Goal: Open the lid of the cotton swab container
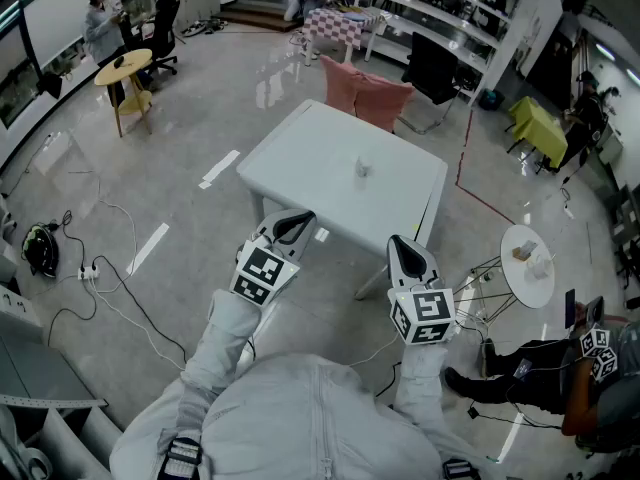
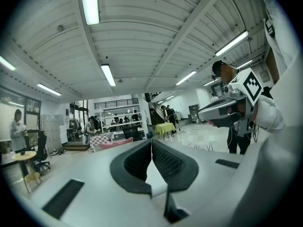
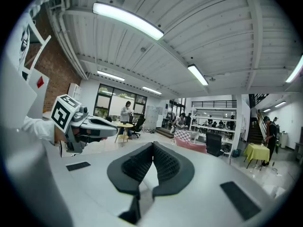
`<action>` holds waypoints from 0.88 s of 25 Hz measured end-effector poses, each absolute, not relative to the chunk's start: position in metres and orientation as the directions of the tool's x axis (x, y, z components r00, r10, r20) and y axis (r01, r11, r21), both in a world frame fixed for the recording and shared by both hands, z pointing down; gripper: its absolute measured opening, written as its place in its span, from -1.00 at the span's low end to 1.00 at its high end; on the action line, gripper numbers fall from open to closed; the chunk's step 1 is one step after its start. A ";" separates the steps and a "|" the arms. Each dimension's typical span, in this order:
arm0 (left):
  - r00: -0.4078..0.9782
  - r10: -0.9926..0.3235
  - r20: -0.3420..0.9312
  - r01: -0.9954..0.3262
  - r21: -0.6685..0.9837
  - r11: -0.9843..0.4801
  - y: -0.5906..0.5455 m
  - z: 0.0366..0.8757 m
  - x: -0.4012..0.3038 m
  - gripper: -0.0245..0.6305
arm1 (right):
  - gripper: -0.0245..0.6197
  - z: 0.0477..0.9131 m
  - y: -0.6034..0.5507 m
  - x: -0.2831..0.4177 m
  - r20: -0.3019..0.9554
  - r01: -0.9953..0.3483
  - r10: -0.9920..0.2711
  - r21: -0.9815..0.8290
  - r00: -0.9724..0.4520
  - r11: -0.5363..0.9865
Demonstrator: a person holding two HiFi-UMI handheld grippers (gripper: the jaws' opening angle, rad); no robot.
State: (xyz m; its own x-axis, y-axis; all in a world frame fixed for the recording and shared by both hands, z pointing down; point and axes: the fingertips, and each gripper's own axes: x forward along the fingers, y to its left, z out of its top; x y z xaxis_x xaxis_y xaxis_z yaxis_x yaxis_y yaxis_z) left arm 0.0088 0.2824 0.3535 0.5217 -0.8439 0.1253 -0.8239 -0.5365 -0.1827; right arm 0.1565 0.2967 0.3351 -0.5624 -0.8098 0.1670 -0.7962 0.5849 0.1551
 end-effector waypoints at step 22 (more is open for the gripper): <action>0.543 -0.831 0.124 -0.822 -0.127 -0.556 0.289 0.365 -0.046 -0.85 | -0.81 0.347 0.307 0.106 0.162 -0.826 -0.829 0.103 -0.535 0.553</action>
State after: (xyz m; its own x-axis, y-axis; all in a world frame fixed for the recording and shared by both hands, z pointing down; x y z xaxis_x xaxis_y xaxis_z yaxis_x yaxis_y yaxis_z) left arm -0.0461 0.2889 0.3654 0.5426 -0.8308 0.1240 -0.8217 -0.5556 -0.1271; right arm 0.1060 0.3068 0.3470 -0.5350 -0.8291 0.1621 -0.8265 0.5535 0.1029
